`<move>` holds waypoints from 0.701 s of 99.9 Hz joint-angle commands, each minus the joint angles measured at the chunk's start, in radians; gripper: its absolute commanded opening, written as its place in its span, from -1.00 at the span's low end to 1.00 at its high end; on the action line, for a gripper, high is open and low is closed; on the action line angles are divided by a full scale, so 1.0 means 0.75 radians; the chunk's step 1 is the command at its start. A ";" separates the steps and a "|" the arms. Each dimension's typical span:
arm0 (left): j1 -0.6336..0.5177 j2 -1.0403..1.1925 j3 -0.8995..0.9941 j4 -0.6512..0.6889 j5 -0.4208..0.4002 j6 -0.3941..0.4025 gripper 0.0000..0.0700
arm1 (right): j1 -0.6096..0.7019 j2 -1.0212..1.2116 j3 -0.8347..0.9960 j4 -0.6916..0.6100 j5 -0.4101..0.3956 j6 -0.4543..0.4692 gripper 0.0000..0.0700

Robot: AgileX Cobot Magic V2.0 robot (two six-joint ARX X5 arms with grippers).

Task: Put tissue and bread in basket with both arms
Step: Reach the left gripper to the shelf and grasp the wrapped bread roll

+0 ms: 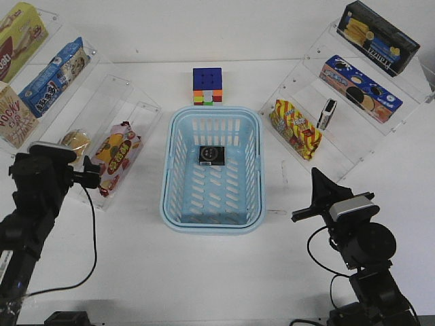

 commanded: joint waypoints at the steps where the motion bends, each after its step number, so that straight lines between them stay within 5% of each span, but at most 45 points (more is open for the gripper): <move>1: -0.001 0.095 0.072 0.009 -0.044 0.134 0.77 | 0.005 0.007 0.010 0.011 0.000 0.014 -1.00; 47: -0.003 0.438 0.239 -0.060 -0.051 0.135 0.70 | 0.005 0.007 0.010 0.009 0.001 0.014 -1.00; 70: -0.006 0.430 0.240 -0.060 -0.051 0.131 -0.56 | 0.005 0.007 0.010 0.009 0.001 0.014 -1.00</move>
